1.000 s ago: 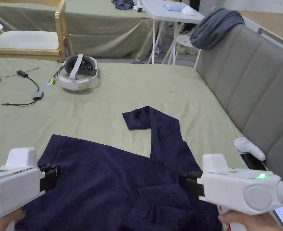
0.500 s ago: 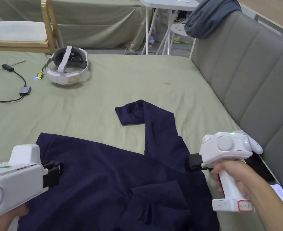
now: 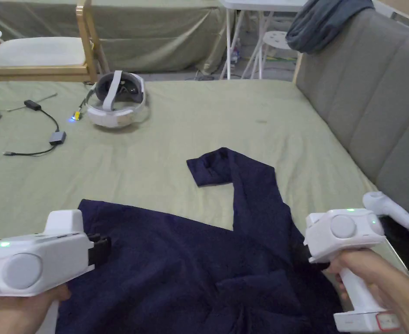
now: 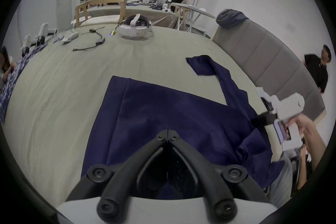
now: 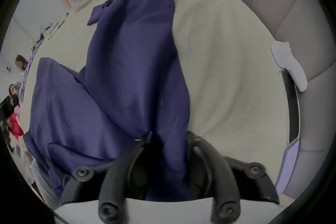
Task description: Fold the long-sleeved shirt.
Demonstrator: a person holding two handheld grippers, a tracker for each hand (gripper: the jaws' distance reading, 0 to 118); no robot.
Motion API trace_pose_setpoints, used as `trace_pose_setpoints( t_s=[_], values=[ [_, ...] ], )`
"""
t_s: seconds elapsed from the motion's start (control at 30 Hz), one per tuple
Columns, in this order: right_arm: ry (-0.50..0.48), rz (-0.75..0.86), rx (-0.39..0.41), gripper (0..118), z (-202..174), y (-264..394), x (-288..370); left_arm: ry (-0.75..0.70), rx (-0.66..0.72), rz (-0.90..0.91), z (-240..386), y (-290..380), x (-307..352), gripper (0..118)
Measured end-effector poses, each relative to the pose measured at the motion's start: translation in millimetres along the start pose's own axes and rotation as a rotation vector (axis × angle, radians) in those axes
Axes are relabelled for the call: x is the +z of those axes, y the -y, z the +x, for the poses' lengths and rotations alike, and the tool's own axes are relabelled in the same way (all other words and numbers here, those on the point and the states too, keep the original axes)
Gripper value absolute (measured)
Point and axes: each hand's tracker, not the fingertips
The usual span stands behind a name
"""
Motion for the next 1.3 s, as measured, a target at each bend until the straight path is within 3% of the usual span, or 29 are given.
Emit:
trace_pose_setpoints(
  t_s=[0.1, 0.13, 0.17, 0.2, 0.23, 0.37, 0.57, 0.63, 0.67, 0.73, 0.77, 0.87, 0.9, 1.03, 1.13, 1.27, 1.3],
  values=[
    [-0.020, -0.016, 0.020, 15, 5, -10, -11, -0.049, 0.055, -0.025, -19, -34, -25, 45],
    [-0.017, -0.019, 0.022, 15, 7, -12, -13, -0.080, 0.040, -0.028, -26, -47, -36, 45],
    [-0.020, -0.022, 0.017, 15, 8, -13, -13, -0.113, 0.019, -0.037, -32, -60, -49, 74],
    [-0.022, -0.025, 0.016, 15, 10, -13, -14, -0.139, 0.014, -0.051, -37, -71, -60, 95],
    [-0.027, -0.027, 0.020, 15, 10, -14, -17, -0.158, 0.008, -0.065, -43, -84, -71, 106],
    [-0.046, -0.019, 0.016, 15, 14, -10, -17, -0.185, 0.046, -0.092, -56, -124, -114, 93],
    [-0.076, -0.029, 0.007, 16, 21, -12, -21, -0.174, 0.058, -0.344, -65, -115, -174, 91],
    [-0.080, -0.033, 0.014, 16, 21, -12, -21, -0.244, -0.061, -0.301, -51, -110, -172, 88],
    [-0.080, -0.034, 0.013, 16, 21, -12, -21, -0.272, -0.087, -0.329, -47, -111, -174, 76],
    [-0.078, -0.035, 0.013, 16, 20, -12, -21, -0.188, -0.125, -0.321, -36, -112, -157, 27],
    [-0.072, -0.032, 0.014, 16, 13, -7, -17, -0.208, -0.168, -0.345, -31, -110, -152, 13],
    [-0.063, -0.033, 0.020, 13, 10, -6, -13, -0.128, -0.139, -0.426, -23, -103, -141, 13],
    [-0.061, -0.033, 0.020, 7, 10, -8, -11, -0.141, -0.121, -0.370, -25, -105, -133, 13],
    [-0.046, 0.131, 0.065, 6, 8, -22, 44, -0.056, 0.005, -0.169, -38, -142, -70, 13],
    [-0.108, 0.280, 0.106, 6, 1, -40, 111, -0.001, 0.027, -0.046, -46, -168, -1, 13],
    [-0.067, 0.485, 0.229, 6, -20, -72, 223, 0.056, 0.072, 0.196, -23, -207, 118, 13],
    [-0.057, 0.541, 0.227, 6, -23, -81, 250, 0.065, 0.074, 0.252, -22, -220, 142, 13]
  ],
)
